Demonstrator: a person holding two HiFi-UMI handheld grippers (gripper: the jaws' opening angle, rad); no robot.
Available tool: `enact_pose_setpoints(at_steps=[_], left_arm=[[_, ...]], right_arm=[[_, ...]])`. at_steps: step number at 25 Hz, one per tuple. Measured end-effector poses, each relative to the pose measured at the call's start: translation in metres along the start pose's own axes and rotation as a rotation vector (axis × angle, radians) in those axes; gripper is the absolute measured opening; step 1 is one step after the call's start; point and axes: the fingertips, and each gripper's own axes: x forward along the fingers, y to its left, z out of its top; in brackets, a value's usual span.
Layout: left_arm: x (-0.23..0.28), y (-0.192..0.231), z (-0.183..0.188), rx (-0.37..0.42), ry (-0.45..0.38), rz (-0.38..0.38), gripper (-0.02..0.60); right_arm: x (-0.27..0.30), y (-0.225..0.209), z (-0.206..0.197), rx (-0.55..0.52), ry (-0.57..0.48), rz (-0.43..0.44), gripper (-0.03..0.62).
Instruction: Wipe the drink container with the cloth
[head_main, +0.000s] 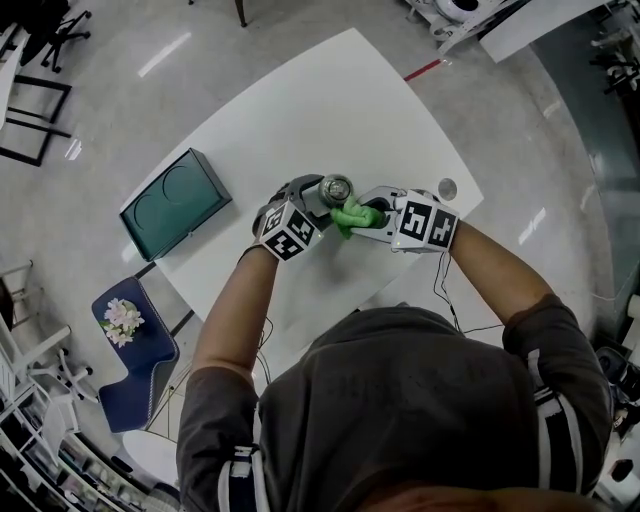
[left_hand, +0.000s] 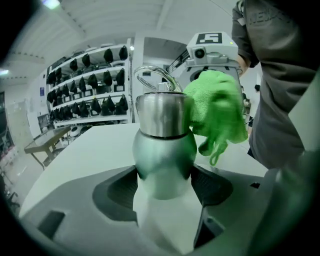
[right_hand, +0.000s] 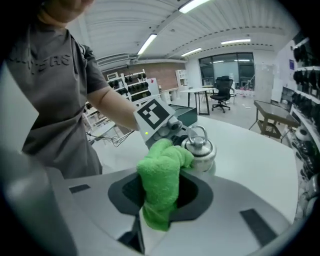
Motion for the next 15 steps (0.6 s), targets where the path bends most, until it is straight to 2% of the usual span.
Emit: enact_pose_setpoints(at_steps=[2,5,7,9,12,14,15], left_arm=[[0.002,-0.003,0.002,0.022,0.006,-0.005,0.334],[0.002,-0.003,0.004,0.033,-0.003,-0.012,0.334],[0.002,-0.002,0.004,0.033,-0.01,-0.015,0.334],[0.001,-0.002,0.004,0.031,-0.015,-0.017,0.334],[0.001,-0.002,0.005,0.03,-0.017,-0.019,0.334],[0.001,-0.002,0.006,0.031,-0.019,-0.018,0.334],[0.001,-0.002,0.005,0.031,-0.02,-0.017,0.334]], right_arm=[[-0.016,-0.002,-0.003,0.019,-0.023,0.031,0.086],[-0.058,-0.032,0.016,0.096,-0.133,0.032,0.086],[-0.068,-0.048,0.046,0.049,-0.162,0.055,0.086],[-0.055,-0.044,0.071,-0.091,-0.092,0.13,0.086],[-0.024,-0.026,0.074,-0.313,0.109,0.254,0.086],[-0.009,-0.02,0.065,-0.383,0.205,0.301,0.086],[-0.005,-0.023,0.064,-0.377,0.218,0.306,0.086]])
